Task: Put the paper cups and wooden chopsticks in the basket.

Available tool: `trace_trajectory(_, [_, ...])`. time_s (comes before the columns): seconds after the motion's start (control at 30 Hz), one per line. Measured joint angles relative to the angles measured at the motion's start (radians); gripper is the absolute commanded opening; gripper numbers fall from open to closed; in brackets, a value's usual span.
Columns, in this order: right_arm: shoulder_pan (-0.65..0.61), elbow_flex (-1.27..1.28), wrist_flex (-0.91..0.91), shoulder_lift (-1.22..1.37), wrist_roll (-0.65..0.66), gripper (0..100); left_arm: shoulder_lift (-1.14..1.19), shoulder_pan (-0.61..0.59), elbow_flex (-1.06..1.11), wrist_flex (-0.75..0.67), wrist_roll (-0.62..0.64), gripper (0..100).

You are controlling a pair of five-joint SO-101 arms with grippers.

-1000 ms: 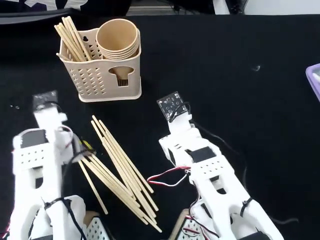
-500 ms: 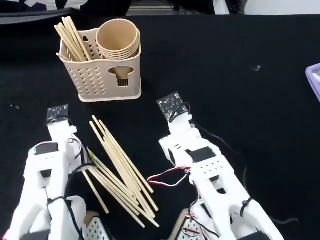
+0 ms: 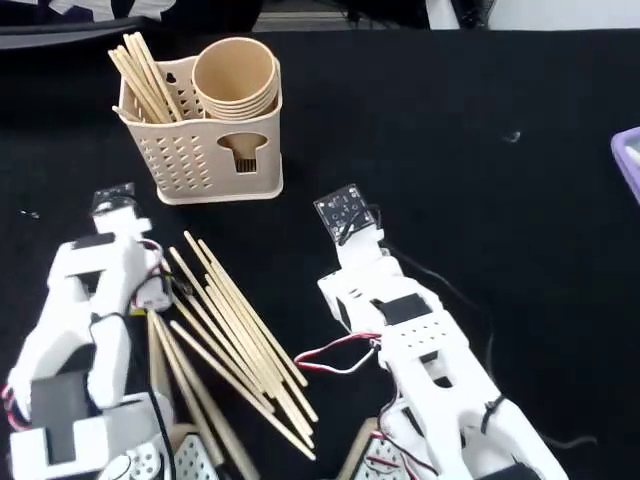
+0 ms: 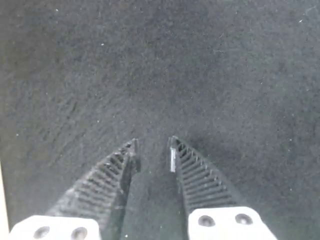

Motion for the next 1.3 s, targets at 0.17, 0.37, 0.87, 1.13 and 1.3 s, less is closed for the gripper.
trace_trajectory(0.17, [0.0,0.0,0.0,-0.002,0.0,10.7,-0.005,0.002,0.0,0.0,0.0,4])
trace_trajectory(0.37, [0.0,0.0,0.0,-0.002,0.0,10.7,-0.054,-0.005,-0.012,0.006,0.006,3])
trace_trajectory(0.87, [0.0,0.003,0.0,-0.002,0.0,10.7,-0.08,-0.143,-0.178,-0.106,0.15,3])
trace_trajectory(1.13, [0.0,0.006,0.0,-0.002,0.0,10.7,-0.08,-0.255,-0.181,-0.233,0.157,3])
trace_trajectory(1.3, [0.0,0.006,0.0,-0.002,0.0,10.7,-0.078,-0.345,-0.181,-0.255,0.152,3])
